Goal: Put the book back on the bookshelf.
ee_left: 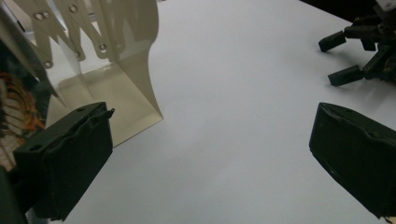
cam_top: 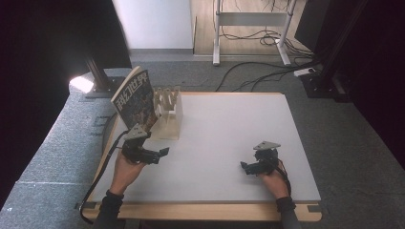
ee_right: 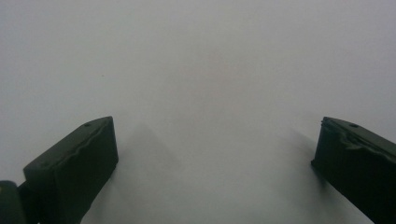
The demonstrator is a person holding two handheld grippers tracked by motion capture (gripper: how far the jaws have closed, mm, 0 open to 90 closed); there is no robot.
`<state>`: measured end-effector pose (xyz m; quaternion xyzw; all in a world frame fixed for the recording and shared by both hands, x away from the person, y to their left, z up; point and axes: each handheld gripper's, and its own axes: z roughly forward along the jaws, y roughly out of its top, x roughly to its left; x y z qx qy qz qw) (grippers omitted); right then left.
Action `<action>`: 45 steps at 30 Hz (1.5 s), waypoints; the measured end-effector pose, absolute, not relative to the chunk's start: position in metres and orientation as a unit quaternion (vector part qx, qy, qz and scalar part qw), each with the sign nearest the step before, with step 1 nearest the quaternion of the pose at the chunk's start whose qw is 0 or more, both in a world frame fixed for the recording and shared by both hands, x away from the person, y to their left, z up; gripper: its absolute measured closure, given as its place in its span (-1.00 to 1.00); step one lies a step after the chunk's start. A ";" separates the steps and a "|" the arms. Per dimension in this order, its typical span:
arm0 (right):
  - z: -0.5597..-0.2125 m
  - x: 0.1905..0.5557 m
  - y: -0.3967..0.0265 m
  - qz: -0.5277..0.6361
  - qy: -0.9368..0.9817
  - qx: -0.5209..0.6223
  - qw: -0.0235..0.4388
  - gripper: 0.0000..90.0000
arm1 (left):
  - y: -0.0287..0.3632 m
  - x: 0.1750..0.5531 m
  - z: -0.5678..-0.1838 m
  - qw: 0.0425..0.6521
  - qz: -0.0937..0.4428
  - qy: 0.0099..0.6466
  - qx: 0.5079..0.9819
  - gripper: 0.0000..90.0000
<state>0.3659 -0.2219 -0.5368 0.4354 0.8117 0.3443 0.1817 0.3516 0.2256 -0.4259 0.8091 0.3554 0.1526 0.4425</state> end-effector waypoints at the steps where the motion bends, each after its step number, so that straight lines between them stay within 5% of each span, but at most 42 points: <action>1: -0.537 0.366 -0.222 0.344 0.812 0.435 0.182 -1.00 | 0.221 0.353 -0.430 0.441 0.150 0.352 0.812 -1.00; 45: -0.537 0.365 -0.222 0.344 0.811 0.436 0.182 -1.00 | 0.169 0.357 -0.529 0.330 0.120 0.330 0.876 -1.00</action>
